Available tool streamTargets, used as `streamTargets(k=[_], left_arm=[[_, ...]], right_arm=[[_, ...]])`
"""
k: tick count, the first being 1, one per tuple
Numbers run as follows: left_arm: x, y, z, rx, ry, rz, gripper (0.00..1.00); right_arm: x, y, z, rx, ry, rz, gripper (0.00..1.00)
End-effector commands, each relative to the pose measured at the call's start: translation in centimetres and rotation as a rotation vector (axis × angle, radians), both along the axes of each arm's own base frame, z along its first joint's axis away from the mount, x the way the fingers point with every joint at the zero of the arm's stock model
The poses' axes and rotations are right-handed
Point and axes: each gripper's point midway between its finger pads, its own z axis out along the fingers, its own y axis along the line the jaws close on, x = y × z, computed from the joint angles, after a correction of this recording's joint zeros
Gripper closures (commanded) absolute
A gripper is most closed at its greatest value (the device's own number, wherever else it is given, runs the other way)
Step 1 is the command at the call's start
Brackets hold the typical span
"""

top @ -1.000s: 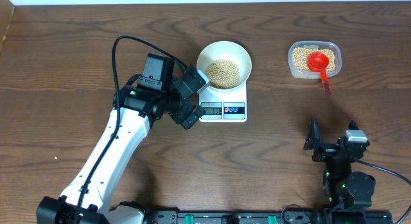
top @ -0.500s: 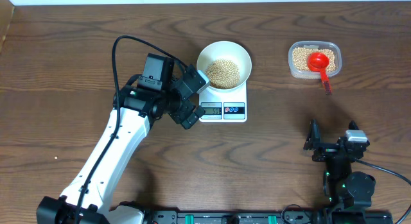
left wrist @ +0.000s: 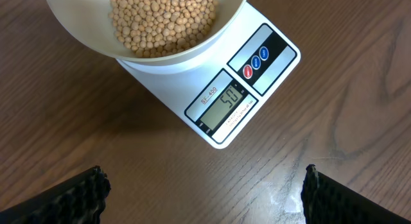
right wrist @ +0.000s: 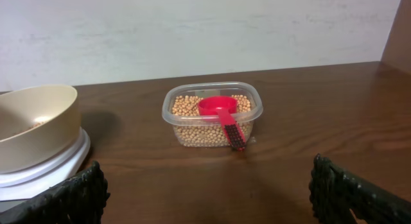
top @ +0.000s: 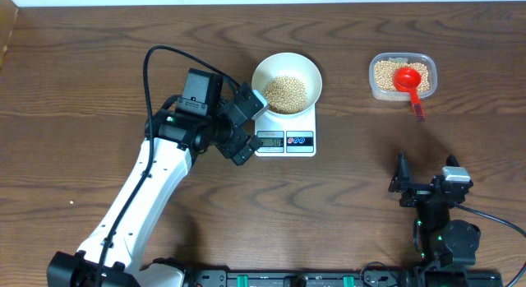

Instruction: Scoop item into bowl and weigh 50g on scale

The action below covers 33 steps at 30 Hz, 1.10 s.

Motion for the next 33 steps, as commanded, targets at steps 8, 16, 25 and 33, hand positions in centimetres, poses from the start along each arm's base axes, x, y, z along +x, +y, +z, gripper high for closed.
streamTargets(k=[8, 16, 25, 33], left_arm=[[0.1, 0.0, 0.4, 0.002, -0.015, -0.006, 0.02], [0.0, 0.1, 0.3, 0.003, -0.011, -0.006, 0.02], [0.0, 0.1, 0.3, 0.003, -0.012, -0.006, 0.02], [-0.2, 0.1, 1.3, -0.005, -0.038, -0.006, 0.02]], right_arm=[[0.0, 0.3, 0.0, -0.015, 0.000, 0.013, 0.01], [0.0, 0.3, 0.0, -0.015, 0.000, 0.013, 0.01], [0.0, 0.3, 0.0, -0.015, 0.000, 0.013, 0.01], [0.0, 0.3, 0.0, -0.015, 0.001, 0.013, 0.01]])
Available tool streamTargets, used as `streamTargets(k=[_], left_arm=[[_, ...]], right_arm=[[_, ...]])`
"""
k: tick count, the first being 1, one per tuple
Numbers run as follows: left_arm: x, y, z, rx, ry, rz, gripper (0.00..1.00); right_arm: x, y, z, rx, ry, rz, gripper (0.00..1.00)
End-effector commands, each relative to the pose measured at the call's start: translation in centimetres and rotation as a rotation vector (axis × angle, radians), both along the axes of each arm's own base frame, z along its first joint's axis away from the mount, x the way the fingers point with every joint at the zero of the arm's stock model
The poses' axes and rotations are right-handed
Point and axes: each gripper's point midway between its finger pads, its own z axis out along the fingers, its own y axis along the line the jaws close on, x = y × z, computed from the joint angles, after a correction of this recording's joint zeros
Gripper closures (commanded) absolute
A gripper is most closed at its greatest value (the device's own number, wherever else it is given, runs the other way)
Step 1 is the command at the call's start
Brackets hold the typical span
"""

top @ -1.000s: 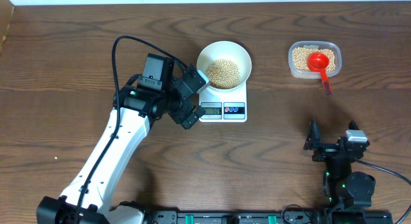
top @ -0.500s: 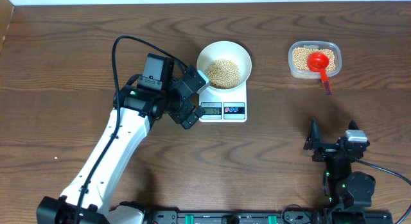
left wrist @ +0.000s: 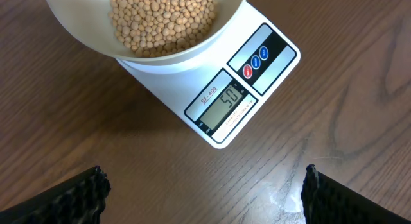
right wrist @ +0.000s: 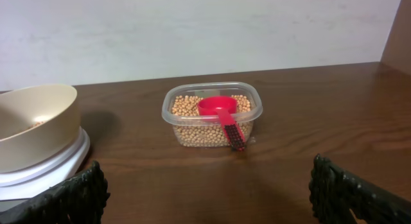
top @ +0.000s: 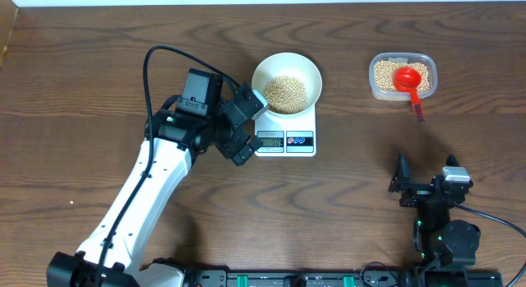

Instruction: Scoop item into bowl and weigh 50g on scale

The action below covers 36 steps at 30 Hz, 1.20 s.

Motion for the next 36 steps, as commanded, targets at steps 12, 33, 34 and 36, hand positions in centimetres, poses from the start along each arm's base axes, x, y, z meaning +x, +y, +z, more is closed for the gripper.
streamTargets(k=[12, 33, 34, 36], left_arm=[[-0.9, 0.3, 3.4, -0.023, -0.089, -0.002, 0.02], [-3.4, 5.7, 14.2, -0.182, -0.370, 0.419, 0.02], [-3.5, 6.2, 14.7, -0.201, -0.382, 0.449, 0.02], [-3.8, 7.2, 15.6, -0.228, -0.402, 0.497, 0.02]], right_arm=[[0.0, 0.3, 0.0, -0.012, 0.001, 0.013, 0.01], [0.0, 0.3, 0.0, -0.012, 0.001, 0.013, 0.01], [0.0, 0.3, 0.0, -0.012, 0.000, 0.013, 0.01], [0.0, 0.3, 0.0, -0.012, 0.001, 0.013, 0.01]])
